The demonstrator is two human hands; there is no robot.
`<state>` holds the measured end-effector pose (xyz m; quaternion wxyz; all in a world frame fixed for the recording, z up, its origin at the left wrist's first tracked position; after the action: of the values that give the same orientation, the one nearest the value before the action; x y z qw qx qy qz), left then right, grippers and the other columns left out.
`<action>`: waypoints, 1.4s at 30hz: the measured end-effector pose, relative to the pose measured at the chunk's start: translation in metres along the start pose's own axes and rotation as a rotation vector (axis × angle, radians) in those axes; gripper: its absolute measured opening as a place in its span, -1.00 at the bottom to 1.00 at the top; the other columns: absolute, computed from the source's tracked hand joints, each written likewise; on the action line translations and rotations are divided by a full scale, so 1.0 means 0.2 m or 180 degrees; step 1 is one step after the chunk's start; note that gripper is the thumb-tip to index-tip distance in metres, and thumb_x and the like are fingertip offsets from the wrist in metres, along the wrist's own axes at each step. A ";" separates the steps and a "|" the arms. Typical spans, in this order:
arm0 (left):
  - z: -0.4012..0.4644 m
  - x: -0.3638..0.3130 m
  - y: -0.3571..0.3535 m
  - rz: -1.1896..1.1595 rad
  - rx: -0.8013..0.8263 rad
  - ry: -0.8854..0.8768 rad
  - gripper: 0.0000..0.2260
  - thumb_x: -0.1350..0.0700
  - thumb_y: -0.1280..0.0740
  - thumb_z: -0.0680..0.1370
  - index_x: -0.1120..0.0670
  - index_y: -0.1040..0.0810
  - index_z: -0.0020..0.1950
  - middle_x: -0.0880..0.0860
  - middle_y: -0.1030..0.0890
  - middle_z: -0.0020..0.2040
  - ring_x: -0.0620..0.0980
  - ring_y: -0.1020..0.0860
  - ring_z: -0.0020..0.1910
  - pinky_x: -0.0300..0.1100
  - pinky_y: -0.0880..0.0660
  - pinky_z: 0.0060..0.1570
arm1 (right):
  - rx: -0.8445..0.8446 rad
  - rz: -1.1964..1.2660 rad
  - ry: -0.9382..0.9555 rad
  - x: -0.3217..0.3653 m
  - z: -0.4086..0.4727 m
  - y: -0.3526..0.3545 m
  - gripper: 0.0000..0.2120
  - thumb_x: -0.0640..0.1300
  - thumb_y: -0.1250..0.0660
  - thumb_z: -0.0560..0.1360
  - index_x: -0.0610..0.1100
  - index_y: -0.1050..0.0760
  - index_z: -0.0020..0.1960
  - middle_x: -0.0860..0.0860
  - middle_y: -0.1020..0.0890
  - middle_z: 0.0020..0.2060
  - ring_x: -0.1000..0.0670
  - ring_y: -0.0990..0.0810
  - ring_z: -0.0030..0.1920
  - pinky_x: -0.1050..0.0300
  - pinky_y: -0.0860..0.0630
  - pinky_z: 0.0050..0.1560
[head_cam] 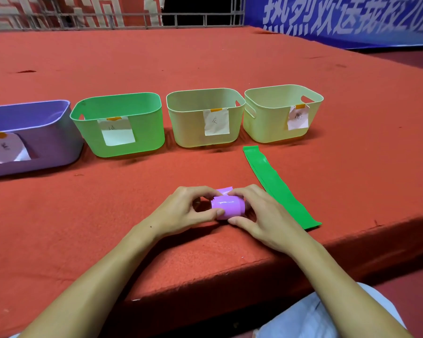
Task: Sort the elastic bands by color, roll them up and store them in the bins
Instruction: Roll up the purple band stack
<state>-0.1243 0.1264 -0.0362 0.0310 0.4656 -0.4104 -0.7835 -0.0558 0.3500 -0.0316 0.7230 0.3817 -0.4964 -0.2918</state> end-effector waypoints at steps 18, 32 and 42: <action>-0.05 -0.07 -0.03 0.0680 -0.0332 -0.0365 -0.54 -0.05 -0.53 0.50 -0.17 -0.51 0.37 -0.20 -0.51 0.19 -0.09 -0.55 -0.10 0.00 -0.59 -0.07 | 0.0293 -0.0260 -0.0251 -0.02 0.07 -0.03 -0.48 0.33 -0.16 0.62 0.18 -0.33 0.52 0.08 -0.51 0.22 -0.03 -0.51 0.27 -0.14 -0.43 0.34; -0.02 -0.04 -0.05 0.0988 -0.0503 -0.0184 -0.55 -0.21 -0.51 0.51 -0.22 -0.50 0.36 -0.26 -0.58 0.21 -0.19 -0.58 0.07 0.02 -0.60 -0.07 | 0.0043 0.0004 -0.0402 0.00 0.05 -0.04 -0.52 0.29 -0.20 0.65 0.16 -0.29 0.50 0.10 -0.44 0.24 -0.01 -0.56 0.17 -0.16 -0.46 0.33; 0.00 0.00 -0.02 0.0682 -0.0365 -0.0051 -0.57 -0.28 -0.50 0.50 -0.21 -0.56 0.31 -0.26 -0.62 0.11 -0.21 -0.58 -0.01 0.04 -0.58 -0.05 | 0.0052 0.0073 -0.0310 0.01 0.04 -0.02 -0.42 0.25 -0.40 0.50 0.27 -0.30 0.46 0.13 -0.33 0.18 0.02 -0.57 0.06 -0.11 -0.54 0.25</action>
<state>-0.1223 0.1290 -0.0400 0.1378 0.4103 -0.4126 -0.8015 -0.0625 0.3448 -0.0322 0.6982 0.3672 -0.5377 -0.2977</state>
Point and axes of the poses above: each hand's wrist, its own z-axis towards the middle knuckle, its own y-axis out of the back of the hand, x = y × z, the point moved 3 cm from there along z, towards the middle knuckle
